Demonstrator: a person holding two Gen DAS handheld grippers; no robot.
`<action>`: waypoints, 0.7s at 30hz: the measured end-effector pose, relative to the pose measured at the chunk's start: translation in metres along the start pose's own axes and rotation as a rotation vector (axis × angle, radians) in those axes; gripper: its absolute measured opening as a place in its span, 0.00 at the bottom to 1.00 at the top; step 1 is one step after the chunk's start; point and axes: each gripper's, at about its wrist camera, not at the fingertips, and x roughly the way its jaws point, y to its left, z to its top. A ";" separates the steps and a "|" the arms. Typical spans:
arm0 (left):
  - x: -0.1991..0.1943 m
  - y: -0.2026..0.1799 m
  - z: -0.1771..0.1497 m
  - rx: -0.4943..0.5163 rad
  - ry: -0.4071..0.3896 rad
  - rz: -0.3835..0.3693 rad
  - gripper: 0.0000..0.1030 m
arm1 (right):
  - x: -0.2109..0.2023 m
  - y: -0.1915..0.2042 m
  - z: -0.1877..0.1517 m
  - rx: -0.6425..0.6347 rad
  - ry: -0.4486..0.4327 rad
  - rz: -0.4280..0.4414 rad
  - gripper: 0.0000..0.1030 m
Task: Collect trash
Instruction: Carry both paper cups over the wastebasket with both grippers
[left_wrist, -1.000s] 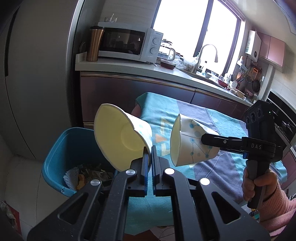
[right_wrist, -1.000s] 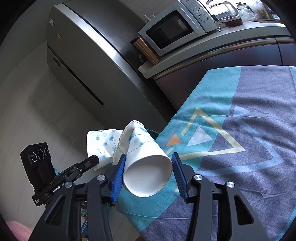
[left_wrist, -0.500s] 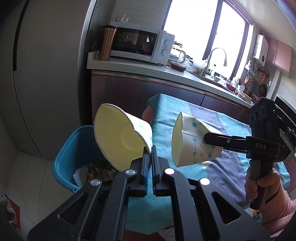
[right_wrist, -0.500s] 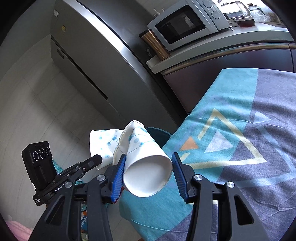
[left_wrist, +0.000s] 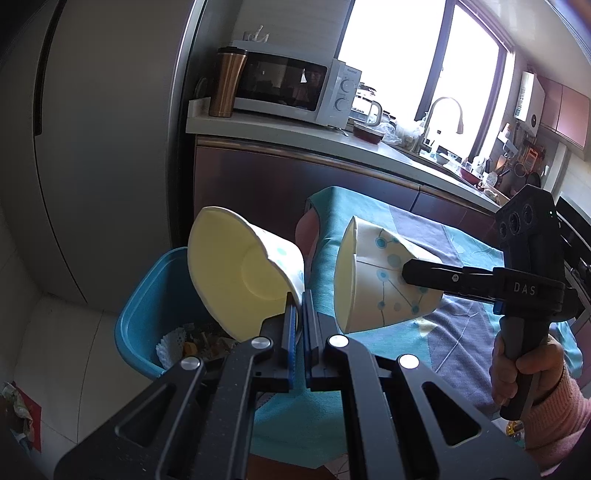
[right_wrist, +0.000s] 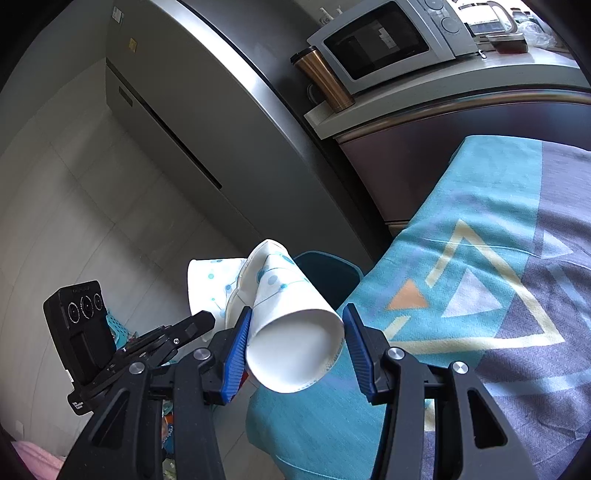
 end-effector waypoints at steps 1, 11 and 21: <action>0.000 0.001 0.000 -0.002 0.001 0.001 0.03 | 0.001 0.001 0.000 -0.002 0.002 0.000 0.46; 0.003 0.015 -0.002 -0.018 0.010 0.028 0.03 | 0.013 0.010 0.005 -0.017 0.024 0.000 0.46; 0.007 0.023 -0.002 -0.035 0.020 0.048 0.03 | 0.024 0.013 0.008 -0.028 0.047 -0.004 0.46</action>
